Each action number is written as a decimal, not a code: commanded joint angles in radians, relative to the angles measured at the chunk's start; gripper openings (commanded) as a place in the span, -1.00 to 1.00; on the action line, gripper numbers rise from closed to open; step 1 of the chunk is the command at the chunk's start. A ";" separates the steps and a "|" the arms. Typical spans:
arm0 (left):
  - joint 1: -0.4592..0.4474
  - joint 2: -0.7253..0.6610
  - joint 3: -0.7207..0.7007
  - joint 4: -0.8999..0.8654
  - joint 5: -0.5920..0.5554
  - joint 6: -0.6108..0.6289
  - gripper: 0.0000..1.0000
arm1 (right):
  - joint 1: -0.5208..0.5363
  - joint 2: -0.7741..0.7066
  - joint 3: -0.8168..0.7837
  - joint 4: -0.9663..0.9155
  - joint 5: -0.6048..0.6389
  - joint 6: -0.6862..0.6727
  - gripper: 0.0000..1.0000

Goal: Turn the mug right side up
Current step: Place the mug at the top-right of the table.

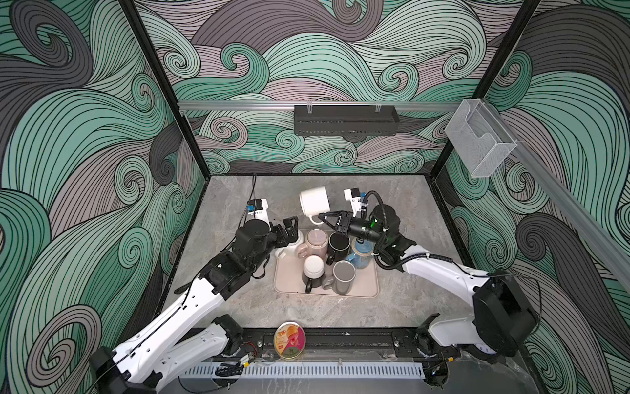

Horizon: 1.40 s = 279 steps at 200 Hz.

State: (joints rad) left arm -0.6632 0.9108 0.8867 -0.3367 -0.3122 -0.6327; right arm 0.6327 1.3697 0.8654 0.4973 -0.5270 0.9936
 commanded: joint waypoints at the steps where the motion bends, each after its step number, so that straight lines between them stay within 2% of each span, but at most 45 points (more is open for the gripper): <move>1: -0.001 0.059 0.096 -0.209 -0.094 0.132 0.97 | -0.028 -0.089 0.141 -0.325 0.144 -0.235 -1.00; 15: -0.001 0.084 0.108 -0.219 -0.080 0.146 0.97 | -0.065 -0.098 0.191 -0.462 0.224 -0.289 -1.00; 35: -0.001 0.074 0.080 -0.164 -0.030 0.165 0.95 | -0.148 -0.083 0.239 -0.591 0.267 -0.348 -1.00; 68: -0.001 0.047 0.052 -0.117 0.023 0.177 0.90 | -0.308 -0.035 0.268 -0.692 0.293 -0.407 -1.00; 88: -0.001 0.042 0.046 -0.129 0.026 0.177 0.89 | -0.361 -0.006 0.295 -0.761 0.344 -0.455 -1.00; 118: -0.001 0.029 0.009 -0.112 0.037 0.157 0.89 | -0.375 0.056 0.340 -0.849 0.513 -0.566 -1.00; 175: -0.001 0.017 -0.035 -0.103 0.052 0.139 0.89 | -0.380 0.173 0.374 -0.935 0.705 -0.662 -1.00; 279: -0.001 0.068 -0.064 -0.066 0.052 0.159 0.89 | -0.410 0.389 0.460 -0.905 0.768 -0.763 -1.00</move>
State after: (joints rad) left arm -0.6636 0.9676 0.8326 -0.4286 -0.2680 -0.4816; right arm 0.2390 1.7432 1.2842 -0.4782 0.1974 0.2668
